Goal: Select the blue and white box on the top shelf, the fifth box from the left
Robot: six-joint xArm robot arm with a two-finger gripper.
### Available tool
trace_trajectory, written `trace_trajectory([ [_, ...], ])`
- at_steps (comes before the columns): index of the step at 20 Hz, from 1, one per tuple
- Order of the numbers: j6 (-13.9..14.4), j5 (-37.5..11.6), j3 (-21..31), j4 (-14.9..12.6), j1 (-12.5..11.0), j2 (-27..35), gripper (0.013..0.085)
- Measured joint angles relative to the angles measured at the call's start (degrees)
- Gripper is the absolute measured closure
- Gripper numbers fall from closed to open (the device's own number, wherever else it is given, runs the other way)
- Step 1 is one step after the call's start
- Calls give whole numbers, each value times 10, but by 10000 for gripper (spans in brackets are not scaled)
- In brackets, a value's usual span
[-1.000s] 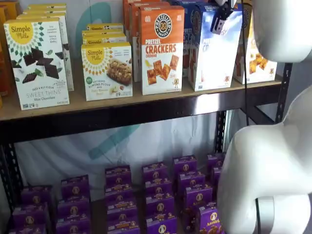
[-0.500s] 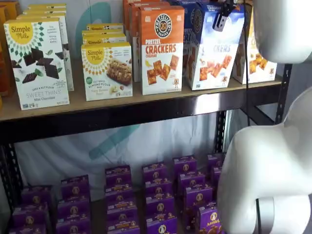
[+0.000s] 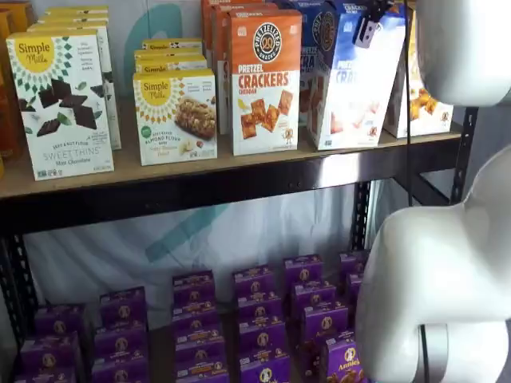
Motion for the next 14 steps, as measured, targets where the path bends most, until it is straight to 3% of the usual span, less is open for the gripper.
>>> trace_trajectory([
  [3, 3, 41, -8, -2, -2, -11, 410],
  [8, -4, 69, 11, -13, -8, -44, 410],
  [14, -37, 94, 45, -28, -37, -85, 410],
])
